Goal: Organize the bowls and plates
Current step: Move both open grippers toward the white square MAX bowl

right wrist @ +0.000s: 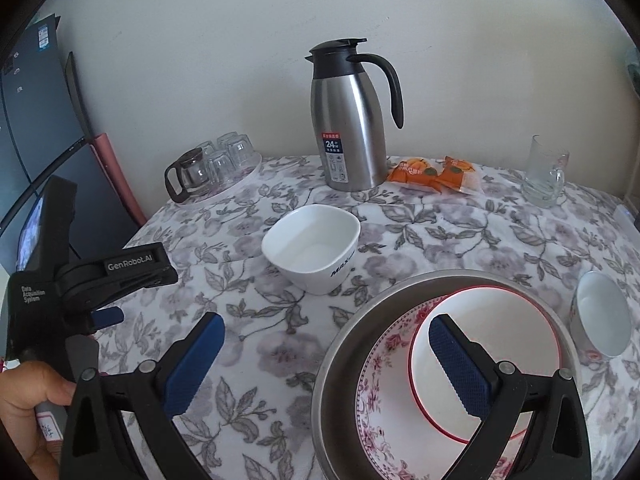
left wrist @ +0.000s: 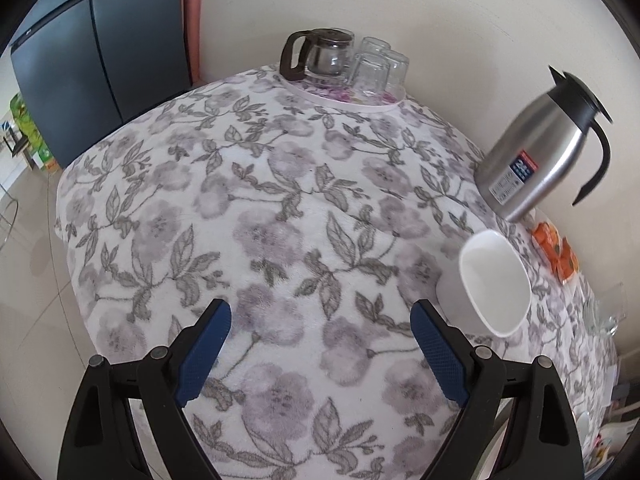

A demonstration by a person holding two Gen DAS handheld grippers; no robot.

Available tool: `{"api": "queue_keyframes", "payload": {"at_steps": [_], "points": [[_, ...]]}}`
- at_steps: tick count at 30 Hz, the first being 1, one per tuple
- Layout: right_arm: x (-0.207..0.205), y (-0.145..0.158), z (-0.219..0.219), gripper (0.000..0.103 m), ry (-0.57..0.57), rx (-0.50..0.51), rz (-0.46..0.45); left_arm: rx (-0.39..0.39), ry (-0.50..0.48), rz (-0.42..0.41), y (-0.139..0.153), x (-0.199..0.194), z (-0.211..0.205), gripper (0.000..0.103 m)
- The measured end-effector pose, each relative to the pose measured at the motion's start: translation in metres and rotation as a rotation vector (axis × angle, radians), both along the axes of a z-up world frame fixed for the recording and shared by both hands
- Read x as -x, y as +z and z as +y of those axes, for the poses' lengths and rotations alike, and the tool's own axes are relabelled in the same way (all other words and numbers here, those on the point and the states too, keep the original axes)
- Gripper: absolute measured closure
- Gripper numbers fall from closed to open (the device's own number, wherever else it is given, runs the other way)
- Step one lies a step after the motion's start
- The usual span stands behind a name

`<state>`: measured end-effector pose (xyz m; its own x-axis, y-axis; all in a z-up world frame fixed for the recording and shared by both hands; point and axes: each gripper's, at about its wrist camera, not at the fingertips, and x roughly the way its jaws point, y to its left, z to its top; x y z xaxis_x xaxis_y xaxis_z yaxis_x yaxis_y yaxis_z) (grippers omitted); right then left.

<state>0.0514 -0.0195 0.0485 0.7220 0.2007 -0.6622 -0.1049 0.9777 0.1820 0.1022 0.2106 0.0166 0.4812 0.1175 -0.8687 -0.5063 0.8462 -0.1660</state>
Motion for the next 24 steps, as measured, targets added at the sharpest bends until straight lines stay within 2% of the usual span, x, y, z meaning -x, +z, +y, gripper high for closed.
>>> {"api": "queue_keyframes", "payload": {"at_steps": [9, 12, 19, 21, 24], "points": [[-0.013, -0.001, -0.016, 0.002, -0.059, -0.058, -0.013, 0.011, -0.073, -0.065, -0.003, -0.020, -0.007, 0.010], [-0.020, -0.001, -0.019, 0.011, -0.074, -0.058, -0.007, 0.069, -0.117, -0.060, -0.007, -0.030, -0.012, 0.010], [-0.044, -0.002, -0.009, 0.028, -0.064, -0.024, 0.034, 0.099, -0.148, -0.083, -0.010, -0.047, -0.021, 0.010], [-0.053, -0.004, -0.007, 0.037, -0.068, -0.015, 0.059, 0.130, -0.152, -0.082, -0.013, -0.052, -0.020, 0.010], [-0.065, -0.006, -0.005, 0.039, -0.084, -0.014, 0.094, 0.158, -0.152, -0.076, -0.019, -0.058, -0.020, 0.010]]}}
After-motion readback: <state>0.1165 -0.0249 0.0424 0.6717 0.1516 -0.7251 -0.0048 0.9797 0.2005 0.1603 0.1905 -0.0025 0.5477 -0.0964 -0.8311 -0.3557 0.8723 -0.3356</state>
